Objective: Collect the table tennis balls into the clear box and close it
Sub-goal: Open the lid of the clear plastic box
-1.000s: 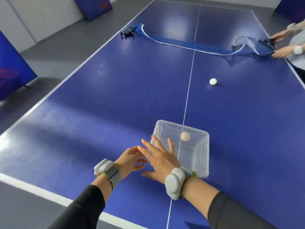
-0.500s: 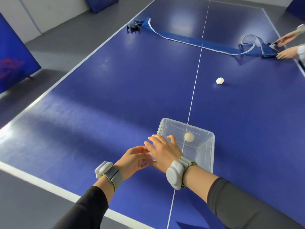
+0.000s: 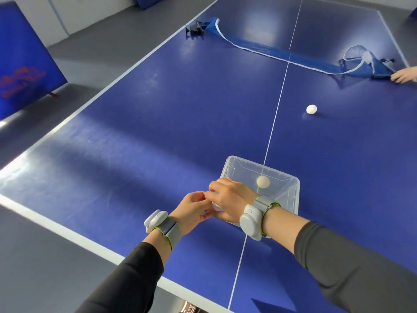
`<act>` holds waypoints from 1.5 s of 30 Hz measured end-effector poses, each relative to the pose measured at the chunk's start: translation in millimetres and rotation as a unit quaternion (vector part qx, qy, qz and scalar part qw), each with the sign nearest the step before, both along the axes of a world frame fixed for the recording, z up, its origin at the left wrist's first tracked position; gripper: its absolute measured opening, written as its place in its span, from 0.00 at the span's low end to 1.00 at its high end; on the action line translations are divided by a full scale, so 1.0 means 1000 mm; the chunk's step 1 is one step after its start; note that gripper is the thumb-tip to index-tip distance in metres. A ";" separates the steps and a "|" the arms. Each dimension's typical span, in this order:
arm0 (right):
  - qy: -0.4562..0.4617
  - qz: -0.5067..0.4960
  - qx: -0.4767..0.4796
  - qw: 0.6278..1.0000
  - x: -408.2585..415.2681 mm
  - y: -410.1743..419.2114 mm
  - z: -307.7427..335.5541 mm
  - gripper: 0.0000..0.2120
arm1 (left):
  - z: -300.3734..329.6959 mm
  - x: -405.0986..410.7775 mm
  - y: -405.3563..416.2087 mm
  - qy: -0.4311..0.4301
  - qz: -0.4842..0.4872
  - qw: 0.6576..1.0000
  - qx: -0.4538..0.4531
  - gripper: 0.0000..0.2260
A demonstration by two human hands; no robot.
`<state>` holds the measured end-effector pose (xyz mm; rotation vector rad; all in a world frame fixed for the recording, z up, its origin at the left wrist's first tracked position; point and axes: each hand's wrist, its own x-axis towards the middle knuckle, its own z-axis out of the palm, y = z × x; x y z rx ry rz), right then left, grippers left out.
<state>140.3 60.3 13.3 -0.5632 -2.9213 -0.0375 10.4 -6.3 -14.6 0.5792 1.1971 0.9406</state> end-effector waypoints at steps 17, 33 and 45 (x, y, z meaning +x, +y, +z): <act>-0.026 0.006 -0.022 0.999 -0.010 0.004 0.008 0.15 | 0.008 0.002 -0.002 0.026 0.000 1.000 0.003 0.07; 0.053 -0.037 -0.037 0.997 -0.002 -0.001 -0.017 0.10 | 0.008 0.010 -0.006 0.054 0.033 0.998 0.003 0.09; 0.004 -0.022 -0.114 0.993 -0.013 -0.002 -0.017 0.10 | 0.006 0.015 -0.013 0.033 0.065 0.997 0.016 0.08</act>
